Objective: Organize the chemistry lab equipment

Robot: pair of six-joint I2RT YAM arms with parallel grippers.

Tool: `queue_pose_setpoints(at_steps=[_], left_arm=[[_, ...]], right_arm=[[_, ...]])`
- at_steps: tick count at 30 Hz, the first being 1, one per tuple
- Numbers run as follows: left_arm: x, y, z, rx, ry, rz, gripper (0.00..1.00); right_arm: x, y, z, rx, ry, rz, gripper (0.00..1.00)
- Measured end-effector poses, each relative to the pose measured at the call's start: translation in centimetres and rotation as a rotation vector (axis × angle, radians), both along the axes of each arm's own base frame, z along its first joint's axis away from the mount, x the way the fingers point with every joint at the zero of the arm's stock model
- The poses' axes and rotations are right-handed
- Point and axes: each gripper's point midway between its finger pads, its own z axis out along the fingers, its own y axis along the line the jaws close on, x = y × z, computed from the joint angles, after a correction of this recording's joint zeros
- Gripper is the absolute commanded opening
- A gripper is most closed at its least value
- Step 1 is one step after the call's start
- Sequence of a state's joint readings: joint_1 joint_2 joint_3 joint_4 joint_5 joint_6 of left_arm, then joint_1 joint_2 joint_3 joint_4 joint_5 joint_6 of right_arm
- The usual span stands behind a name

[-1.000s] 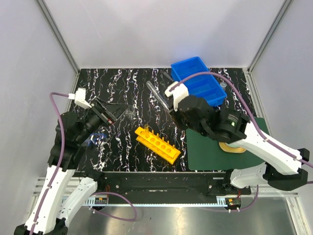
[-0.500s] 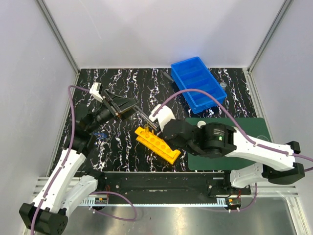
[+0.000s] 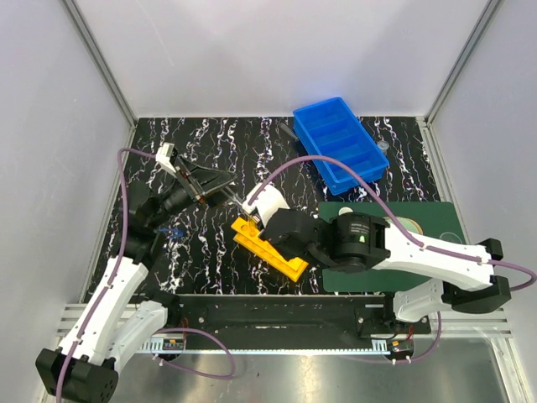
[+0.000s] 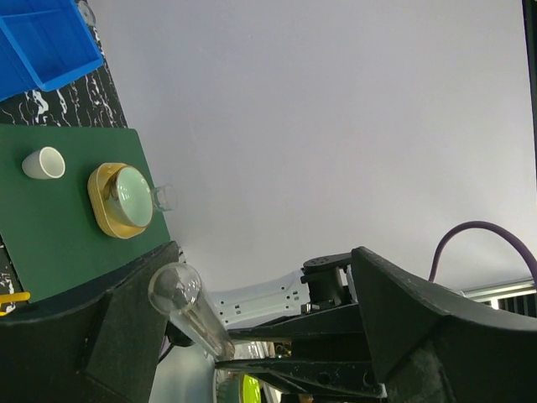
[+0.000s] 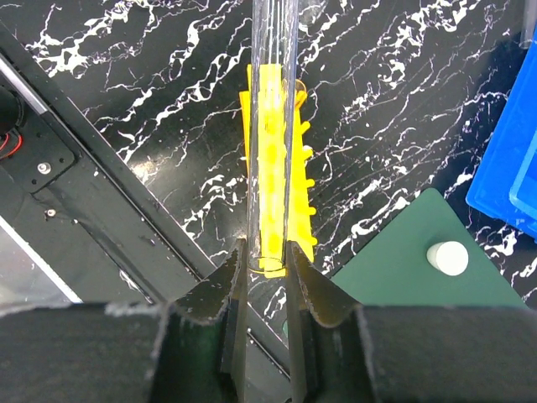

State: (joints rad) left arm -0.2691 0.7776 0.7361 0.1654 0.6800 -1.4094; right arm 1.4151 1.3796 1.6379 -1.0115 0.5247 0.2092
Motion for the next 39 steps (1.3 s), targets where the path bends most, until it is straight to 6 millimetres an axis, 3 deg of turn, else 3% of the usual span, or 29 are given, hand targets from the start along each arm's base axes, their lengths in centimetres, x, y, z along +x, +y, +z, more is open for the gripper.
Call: queue_pose_setpoints(at_steps=[2, 3, 4, 18, 23, 29, 30, 32, 33, 36, 37, 39], left_arm=[[-0.1, 0.1, 0.1, -0.001, -0.004, 0.0, 0.72], [-0.2, 0.2, 0.1, -0.002, -0.008, 0.002, 0.62], [-0.2, 0.3, 0.1, -0.002, -0.009, 0.002, 0.59], [-0.6, 1.0, 0.0, 0.017, -0.031, 0.009, 0.38], [-0.7, 1.0, -0.5, 0.037, -0.026, 0.01, 0.21], [-0.6, 1.1, -0.7, 0.044, -0.022, 0.015, 0.12], [-0.6, 1.1, -0.7, 0.045, -0.023, 0.015, 0.05], [-0.6, 1.1, -0.7, 0.047, -0.027, 0.015, 0.0], [-0.7, 1.1, -0.7, 0.049, -0.03, 0.014, 0.0], [-0.7, 1.1, -0.7, 0.05, -0.031, 0.013, 0.0], [-0.7, 1.1, -0.7, 0.05, -0.032, 0.012, 0.0], [-0.7, 1.2, -0.8, 0.061, -0.045, 0.016, 0.0]], right_arm=[[0.0, 0.6, -0.1, -0.006, -0.003, 0.005, 0.0], [0.0, 0.9, -0.2, -0.01, -0.005, 0.006, 0.0], [-0.1, 1.1, -0.2, -0.013, -0.007, 0.009, 0.0], [-0.1, 1.7, 0.8, 0.015, -0.021, 0.014, 0.0], [0.0, 1.7, 1.5, 0.032, -0.033, 0.004, 0.0], [-0.2, 1.6, 2.4, 0.038, -0.038, 0.007, 0.0], [-0.3, 1.6, 2.3, 0.036, -0.038, 0.009, 0.0], [-0.4, 1.7, 2.3, 0.029, -0.037, 0.01, 0.0], [-0.4, 1.7, 2.3, 0.025, -0.037, 0.011, 0.05], [-0.5, 1.9, 2.4, 0.018, -0.043, 0.012, 0.44], [-0.7, 1.9, 2.4, 0.017, -0.046, 0.013, 0.63], [-1.1, 2.4, 2.7, 0.031, -0.046, 0.023, 0.78]])
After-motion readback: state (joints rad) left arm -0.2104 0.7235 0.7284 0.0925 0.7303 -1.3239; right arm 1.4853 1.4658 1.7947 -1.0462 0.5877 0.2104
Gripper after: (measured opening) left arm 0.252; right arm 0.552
